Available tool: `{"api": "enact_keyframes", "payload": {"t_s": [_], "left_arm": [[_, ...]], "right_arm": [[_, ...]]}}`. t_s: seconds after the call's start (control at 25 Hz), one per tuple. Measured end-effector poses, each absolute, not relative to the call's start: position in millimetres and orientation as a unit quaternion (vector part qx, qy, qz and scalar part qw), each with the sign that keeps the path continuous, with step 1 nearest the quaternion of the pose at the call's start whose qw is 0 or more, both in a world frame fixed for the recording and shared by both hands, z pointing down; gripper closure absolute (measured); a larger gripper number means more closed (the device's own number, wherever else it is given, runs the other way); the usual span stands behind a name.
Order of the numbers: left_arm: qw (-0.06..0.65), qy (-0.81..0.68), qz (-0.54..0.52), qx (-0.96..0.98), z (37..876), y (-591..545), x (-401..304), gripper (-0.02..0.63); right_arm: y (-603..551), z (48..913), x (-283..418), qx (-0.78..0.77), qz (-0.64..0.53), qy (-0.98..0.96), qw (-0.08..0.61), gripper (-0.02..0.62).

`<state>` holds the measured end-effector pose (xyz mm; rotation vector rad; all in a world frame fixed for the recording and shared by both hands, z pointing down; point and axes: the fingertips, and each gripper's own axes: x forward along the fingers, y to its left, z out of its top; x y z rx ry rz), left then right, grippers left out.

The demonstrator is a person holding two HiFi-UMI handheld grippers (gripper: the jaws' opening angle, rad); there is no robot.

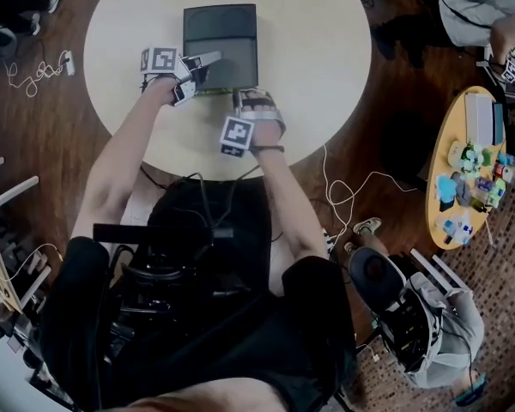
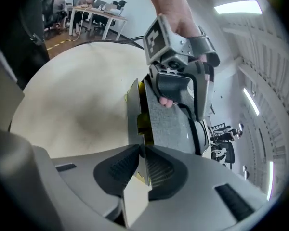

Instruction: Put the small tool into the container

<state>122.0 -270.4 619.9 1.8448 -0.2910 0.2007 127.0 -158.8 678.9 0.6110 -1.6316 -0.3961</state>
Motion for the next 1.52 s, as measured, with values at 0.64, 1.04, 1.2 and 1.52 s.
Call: {"api": "enact_keyframes", "payload": {"t_s": [0.64, 1.04, 1.2, 1.52], "left_arm": [[0.531, -0.178, 0.092, 0.823, 614.5, -287.7, 117.4, 0.583], [0.476, -0.175, -0.097, 0.856, 554.7, -252.4, 64.4, 0.584], [0.448, -0.171, -0.117, 0.870, 535.8, -212.4, 29.1, 0.584], [0.450, -0.180, -0.123, 0.866, 536.3, -142.3, -18.4, 0.584]], "right_arm": [[-162.8, 675.2, 131.8, 0.245, -0.105, -0.745, 0.611, 0.537], [-130.7, 621.4, 161.3, 0.398, 0.172, -0.837, 0.333, 0.537], [-109.7, 596.8, 170.9, 0.453, 0.339, -0.822, 0.065, 0.553], [-26.3, 572.6, 211.8, 0.492, 0.490, -0.661, -0.285, 0.603]]}}
